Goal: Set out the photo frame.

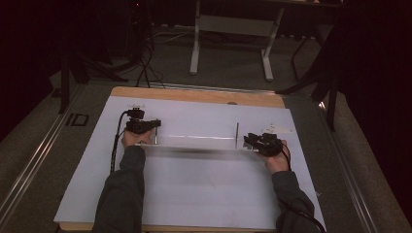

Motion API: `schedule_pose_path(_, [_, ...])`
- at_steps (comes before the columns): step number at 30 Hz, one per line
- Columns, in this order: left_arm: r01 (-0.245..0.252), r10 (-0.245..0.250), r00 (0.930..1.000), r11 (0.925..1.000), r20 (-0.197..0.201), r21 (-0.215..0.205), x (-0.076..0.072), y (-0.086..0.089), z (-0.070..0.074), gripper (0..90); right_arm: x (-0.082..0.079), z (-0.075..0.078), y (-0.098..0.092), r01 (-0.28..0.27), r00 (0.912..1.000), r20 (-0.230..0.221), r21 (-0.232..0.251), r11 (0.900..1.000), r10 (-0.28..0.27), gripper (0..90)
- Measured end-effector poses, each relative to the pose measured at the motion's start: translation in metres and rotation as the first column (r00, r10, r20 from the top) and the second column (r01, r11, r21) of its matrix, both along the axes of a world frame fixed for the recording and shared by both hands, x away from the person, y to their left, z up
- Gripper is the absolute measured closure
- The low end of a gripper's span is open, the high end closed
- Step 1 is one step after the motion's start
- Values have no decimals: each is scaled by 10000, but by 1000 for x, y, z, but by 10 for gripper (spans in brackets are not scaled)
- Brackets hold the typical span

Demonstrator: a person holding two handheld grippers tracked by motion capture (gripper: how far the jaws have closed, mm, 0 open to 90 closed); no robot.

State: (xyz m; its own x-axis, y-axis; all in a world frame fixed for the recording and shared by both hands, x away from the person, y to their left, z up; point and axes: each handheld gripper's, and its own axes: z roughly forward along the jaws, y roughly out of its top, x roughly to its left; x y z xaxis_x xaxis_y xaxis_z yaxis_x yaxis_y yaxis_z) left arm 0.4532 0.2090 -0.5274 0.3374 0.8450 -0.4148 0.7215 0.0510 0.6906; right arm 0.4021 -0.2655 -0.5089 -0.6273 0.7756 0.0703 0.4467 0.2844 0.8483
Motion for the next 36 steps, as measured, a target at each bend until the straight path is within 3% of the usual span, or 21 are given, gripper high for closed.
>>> schedule_pose_path(5, [25, -25, 10000, 10000, -47, 15, 1, 0, 0, 854, -6, -5, -2, -198, 9998, -36, -255, 9995, 197, 692])
schedule_pose_path(18, [-2, 2, 9999, 10000, -116, -8, 2, 0, 1, 855, -9, -14, -4, -643, 9977, -236, -242, 9976, 637, 702])
schedule_pose_path(29, [-30, 29, 9999, 10000, -106, -79, 2, 0, 0, 854, -8, -9, 7, -1478, 9890, 34, 141, 9889, 1478, 601])
schedule_pose_path(36, [-55, 53, 9999, 9999, -142, -127, 2, 0, 0, 854, -8, -9, 11, -1520, 9877, 361, 7, 9884, 1519, 554])
